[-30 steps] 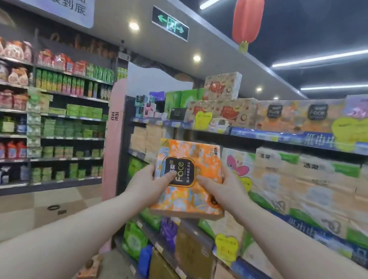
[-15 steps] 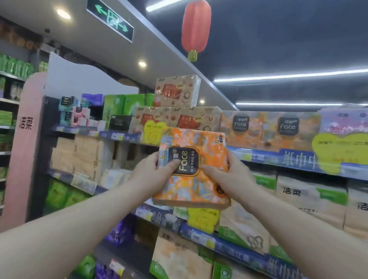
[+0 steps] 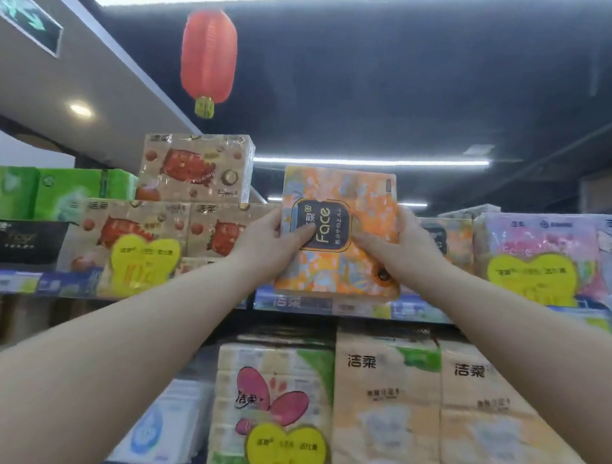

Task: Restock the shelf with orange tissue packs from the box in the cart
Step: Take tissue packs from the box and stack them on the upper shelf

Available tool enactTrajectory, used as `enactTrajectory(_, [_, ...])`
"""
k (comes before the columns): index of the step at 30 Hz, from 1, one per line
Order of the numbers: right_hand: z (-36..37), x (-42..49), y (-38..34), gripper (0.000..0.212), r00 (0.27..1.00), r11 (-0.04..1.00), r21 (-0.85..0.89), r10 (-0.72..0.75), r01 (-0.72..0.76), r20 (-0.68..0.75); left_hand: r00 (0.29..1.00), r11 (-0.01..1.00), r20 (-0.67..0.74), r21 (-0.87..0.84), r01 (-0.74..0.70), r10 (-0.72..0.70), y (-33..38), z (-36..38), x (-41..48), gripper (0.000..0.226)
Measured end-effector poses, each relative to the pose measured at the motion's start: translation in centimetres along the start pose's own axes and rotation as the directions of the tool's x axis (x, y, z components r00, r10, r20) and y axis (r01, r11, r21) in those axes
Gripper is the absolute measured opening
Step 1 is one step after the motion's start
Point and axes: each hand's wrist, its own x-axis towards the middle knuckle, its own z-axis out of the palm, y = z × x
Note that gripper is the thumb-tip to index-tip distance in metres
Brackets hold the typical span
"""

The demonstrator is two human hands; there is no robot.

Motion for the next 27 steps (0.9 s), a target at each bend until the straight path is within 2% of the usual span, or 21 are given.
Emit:
enactTrajectory(4, [-0.9,2.7,0.5,0.077,0.998,0.993,-0.117,-0.019,0.012,-0.056,0.998,0.997,0.035,-0.049,-0.055,0.057,-0.7,2.1,3.1,0.021])
enactTrajectory(9, [-0.9,6.1,2.8,0.074,0.996,0.989,-0.146,-0.030,0.018,-0.081,0.999,0.994,0.001,-0.100,-0.038,0.039,-1.7,4.7,6.3,0.027])
enactTrajectory(14, [-0.6,9.6,5.9,0.073,0.996,0.991,-0.133,0.000,-0.013,-0.094,0.998,0.999,-0.039,-0.014,-0.052,0.052,-2.5,6.8,9.5,0.032])
enactTrajectory(17, [-0.3,11.2,7.9,0.072,0.995,0.988,-0.144,0.052,-0.064,-0.086,1.000,1.000,0.002,0.003,-0.012,0.012,-3.1,8.1,10.7,0.030])
enactTrajectory(19, [0.1,12.0,9.2,0.075,0.993,0.981,-0.159,0.104,-0.112,-0.058,0.999,0.994,0.028,0.109,0.027,-0.030,-3.6,8.9,11.3,0.031])
enactTrajectory(22, [0.0,12.6,10.1,0.077,0.992,0.979,-0.163,0.125,-0.125,-0.008,0.994,0.972,0.033,0.216,0.091,-0.100,-4.5,9.6,11.8,0.044])
enactTrajectory(25, [-1.3,12.9,9.9,0.074,0.998,0.982,-0.182,0.052,-0.056,-0.029,0.996,0.983,0.031,0.167,0.073,-0.079,-4.9,9.8,11.8,0.048])
enactTrajectory(27, [-2.2,13.1,9.4,0.083,0.994,0.967,-0.251,-0.067,0.043,-0.087,1.000,0.990,-0.004,0.139,0.021,-0.020,-4.8,9.9,12.1,0.045])
